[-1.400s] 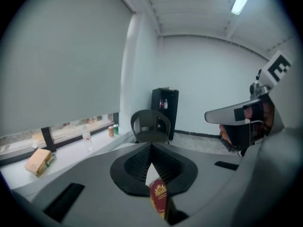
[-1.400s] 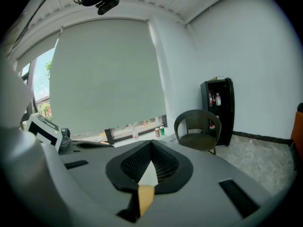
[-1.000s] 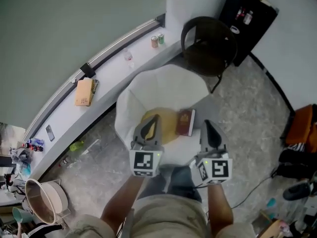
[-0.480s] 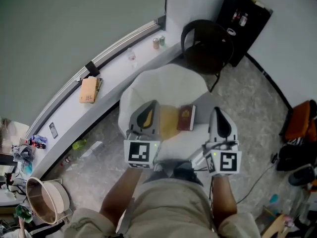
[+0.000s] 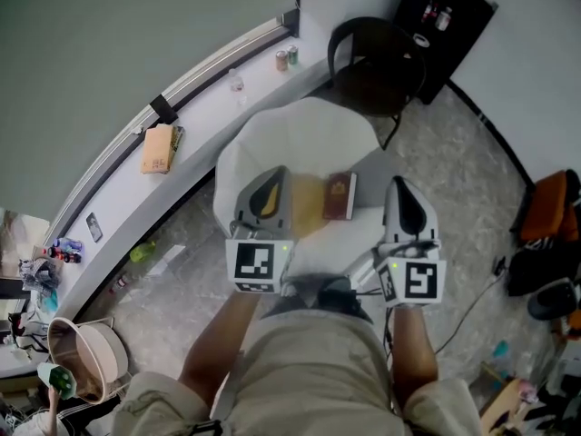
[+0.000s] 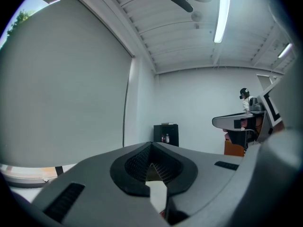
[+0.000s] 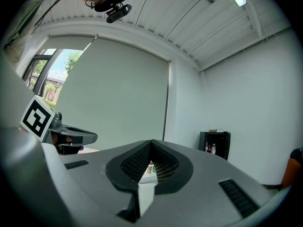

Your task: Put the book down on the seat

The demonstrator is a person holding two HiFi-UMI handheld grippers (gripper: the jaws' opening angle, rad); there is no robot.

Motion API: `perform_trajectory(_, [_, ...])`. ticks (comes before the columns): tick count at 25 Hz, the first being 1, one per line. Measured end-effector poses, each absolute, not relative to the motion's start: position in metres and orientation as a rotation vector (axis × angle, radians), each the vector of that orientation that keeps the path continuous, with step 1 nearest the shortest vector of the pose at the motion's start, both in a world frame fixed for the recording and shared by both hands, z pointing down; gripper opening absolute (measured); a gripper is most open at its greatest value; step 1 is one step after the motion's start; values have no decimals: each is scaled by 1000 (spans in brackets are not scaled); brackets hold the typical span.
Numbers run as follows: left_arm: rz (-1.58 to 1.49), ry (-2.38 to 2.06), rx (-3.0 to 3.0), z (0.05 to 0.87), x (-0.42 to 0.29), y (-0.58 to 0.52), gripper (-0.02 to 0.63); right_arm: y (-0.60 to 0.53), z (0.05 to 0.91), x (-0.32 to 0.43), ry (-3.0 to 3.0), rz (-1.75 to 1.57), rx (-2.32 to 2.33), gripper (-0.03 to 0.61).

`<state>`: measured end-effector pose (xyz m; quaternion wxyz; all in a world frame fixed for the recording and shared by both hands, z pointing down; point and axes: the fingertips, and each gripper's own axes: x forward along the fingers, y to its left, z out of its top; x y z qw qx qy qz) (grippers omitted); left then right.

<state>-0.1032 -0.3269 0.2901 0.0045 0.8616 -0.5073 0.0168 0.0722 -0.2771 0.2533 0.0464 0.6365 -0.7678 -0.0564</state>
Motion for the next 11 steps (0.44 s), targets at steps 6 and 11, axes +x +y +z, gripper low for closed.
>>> perform_trajectory(6, [52, -1595, 2684, 293, -104, -324, 6, -274, 256, 74, -2340, -172, 1932, 2])
perform_trajectory(11, [53, -1617, 2671, 293, -107, -322, 6, -273, 258, 74, -2336, -168, 1928, 2])
